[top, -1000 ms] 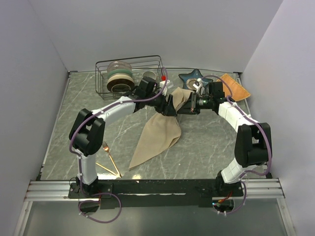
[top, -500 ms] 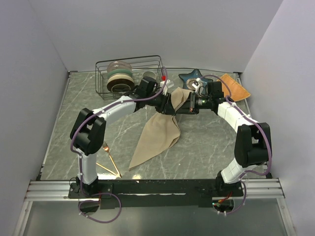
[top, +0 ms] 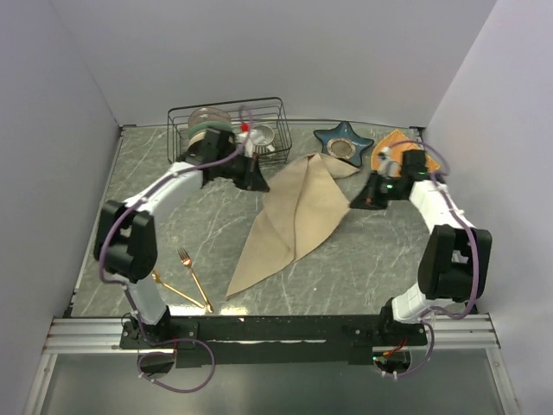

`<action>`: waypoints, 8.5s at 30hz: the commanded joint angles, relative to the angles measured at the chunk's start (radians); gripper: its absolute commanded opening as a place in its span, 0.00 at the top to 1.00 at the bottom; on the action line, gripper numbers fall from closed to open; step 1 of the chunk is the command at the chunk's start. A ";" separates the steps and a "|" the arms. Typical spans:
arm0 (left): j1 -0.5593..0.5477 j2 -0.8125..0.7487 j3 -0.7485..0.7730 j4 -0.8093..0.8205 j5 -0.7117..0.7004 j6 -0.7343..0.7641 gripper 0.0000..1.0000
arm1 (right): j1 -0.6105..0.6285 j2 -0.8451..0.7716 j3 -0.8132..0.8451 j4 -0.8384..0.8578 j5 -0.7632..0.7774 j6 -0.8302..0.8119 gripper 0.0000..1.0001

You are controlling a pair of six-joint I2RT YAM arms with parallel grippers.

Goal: Fold the napkin into a case and place the utensils inside
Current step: Flatten out the crumpled napkin at the center of the board.

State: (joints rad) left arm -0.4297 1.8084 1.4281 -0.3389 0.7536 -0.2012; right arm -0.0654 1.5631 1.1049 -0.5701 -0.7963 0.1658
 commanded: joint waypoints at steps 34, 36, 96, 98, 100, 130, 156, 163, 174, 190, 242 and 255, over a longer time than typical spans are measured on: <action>0.088 -0.555 -0.412 -0.774 -0.143 0.835 0.99 | -0.289 0.083 0.594 -0.418 0.528 -0.457 1.00; 0.042 -0.598 -0.439 -0.781 -0.165 0.867 0.99 | -0.216 0.089 0.595 -0.413 0.546 -0.451 1.00; -0.580 0.618 0.726 -0.098 -0.913 0.075 0.35 | -0.215 -0.041 0.167 -0.396 0.457 -0.348 1.00; -0.580 0.623 0.721 -0.091 -0.922 0.085 0.36 | -0.220 -0.040 0.167 -0.401 0.456 -0.350 1.00; -0.580 0.628 0.720 -0.091 -0.938 0.091 0.38 | -0.223 -0.040 0.165 -0.398 0.456 -0.353 1.00; -0.563 0.628 0.749 -0.098 -0.878 0.114 0.45 | -0.235 -0.029 0.164 -0.399 0.447 -0.361 1.00; -0.524 0.677 0.801 -0.135 -0.919 0.114 0.53 | -0.243 -0.018 0.167 -0.401 0.447 -0.364 1.00; -0.437 0.530 0.720 -0.141 -0.895 0.103 0.88 | -0.244 -0.008 0.196 -0.399 0.425 -0.354 1.00; -0.331 0.385 0.612 -0.175 -0.761 0.120 0.99 | -0.243 0.011 0.243 -0.404 0.384 -0.345 1.00; -0.166 0.060 0.353 -0.156 -0.455 0.155 0.99 | -0.241 -0.008 0.291 -0.430 0.382 -0.377 1.00; 0.022 -0.721 0.399 -0.441 -0.606 0.246 0.99 | -0.099 -0.462 0.892 -0.447 0.410 -0.434 1.00; 0.275 -0.380 0.098 0.016 -0.458 0.264 0.99 | 0.010 -0.020 0.684 -0.035 0.579 -0.420 1.00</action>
State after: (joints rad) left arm -0.2024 1.3804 1.6062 -0.5404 0.2222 0.0555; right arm -0.0650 1.4628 1.7950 -0.7876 -0.2737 -0.2687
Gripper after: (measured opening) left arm 0.021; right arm 0.008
